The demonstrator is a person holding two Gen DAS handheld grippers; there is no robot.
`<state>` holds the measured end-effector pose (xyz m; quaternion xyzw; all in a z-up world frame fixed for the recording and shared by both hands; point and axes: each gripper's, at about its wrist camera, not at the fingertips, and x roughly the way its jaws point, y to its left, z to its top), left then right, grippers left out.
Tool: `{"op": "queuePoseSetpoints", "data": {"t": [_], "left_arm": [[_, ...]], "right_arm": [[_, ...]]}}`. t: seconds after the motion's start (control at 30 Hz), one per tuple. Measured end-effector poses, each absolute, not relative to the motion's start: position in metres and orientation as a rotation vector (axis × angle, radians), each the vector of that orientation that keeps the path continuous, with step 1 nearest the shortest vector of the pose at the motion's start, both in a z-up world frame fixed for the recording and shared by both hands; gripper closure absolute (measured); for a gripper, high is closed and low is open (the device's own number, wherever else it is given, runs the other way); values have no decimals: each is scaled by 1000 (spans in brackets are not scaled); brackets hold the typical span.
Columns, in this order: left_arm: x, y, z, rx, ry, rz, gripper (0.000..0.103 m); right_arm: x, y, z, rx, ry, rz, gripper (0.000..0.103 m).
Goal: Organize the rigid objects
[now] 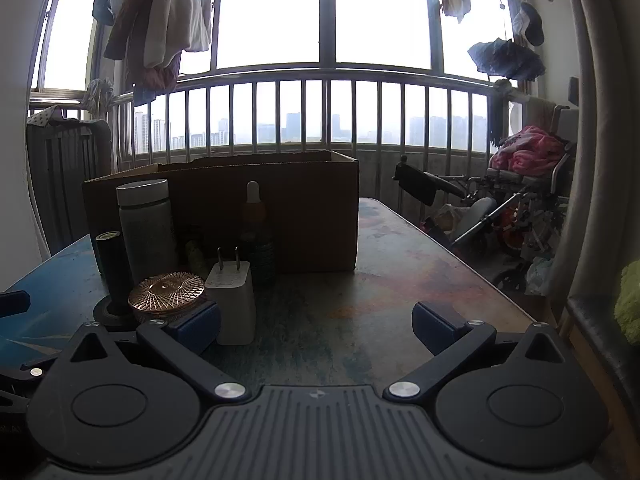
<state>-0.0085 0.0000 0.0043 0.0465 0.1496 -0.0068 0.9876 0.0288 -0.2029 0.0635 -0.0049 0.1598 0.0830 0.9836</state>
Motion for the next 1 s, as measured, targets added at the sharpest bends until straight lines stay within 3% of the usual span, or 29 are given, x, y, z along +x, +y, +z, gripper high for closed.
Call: {"op": "queuePoseSetpoints", "data": {"t": [1.0], "left_arm": [[-9,1,4,69,308,-35,0]], "right_arm": [[31,-202,63,-12,326,170,0]]}}
